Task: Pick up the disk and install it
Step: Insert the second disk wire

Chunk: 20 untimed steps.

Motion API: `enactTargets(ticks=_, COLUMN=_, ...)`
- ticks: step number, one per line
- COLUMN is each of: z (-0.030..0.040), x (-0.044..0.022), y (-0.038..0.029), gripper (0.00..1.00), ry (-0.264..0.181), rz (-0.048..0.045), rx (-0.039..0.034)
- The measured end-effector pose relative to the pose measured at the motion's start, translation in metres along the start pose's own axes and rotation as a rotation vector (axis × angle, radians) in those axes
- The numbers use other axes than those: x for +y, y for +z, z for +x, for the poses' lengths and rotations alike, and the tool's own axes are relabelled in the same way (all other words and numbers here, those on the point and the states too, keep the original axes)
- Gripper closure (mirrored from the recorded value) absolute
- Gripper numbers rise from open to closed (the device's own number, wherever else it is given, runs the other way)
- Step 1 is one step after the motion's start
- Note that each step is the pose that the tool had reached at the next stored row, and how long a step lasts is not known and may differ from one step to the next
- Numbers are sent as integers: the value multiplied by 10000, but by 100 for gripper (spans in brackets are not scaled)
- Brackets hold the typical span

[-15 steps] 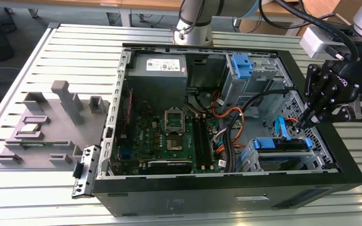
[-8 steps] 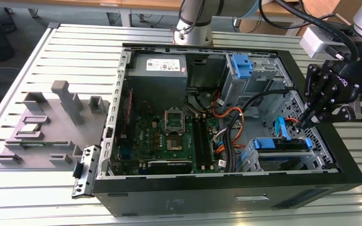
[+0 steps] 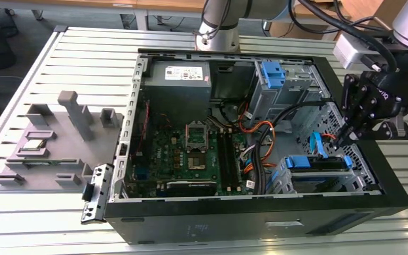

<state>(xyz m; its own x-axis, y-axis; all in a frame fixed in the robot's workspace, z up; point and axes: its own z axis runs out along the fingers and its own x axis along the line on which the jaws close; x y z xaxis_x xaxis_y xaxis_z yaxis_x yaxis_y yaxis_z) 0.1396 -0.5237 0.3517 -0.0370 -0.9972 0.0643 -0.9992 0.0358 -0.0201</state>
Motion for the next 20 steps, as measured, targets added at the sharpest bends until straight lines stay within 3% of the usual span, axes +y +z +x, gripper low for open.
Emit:
enactTargets(ticks=2, z=4, x=15, y=4, gripper=83, ry=-19, rz=98, rx=-4)
enactTargets(ticks=6, z=25, x=38, y=6, gripper=83, ry=-33, rz=206, rx=-6)
enactTargets(ticks=13, z=129, x=79, y=22, gripper=83, ry=-53, rz=387, rx=-17)
enactTargets(ticks=20, z=153, x=120, y=56, gripper=83, ry=-91, rz=788, rx=-42)
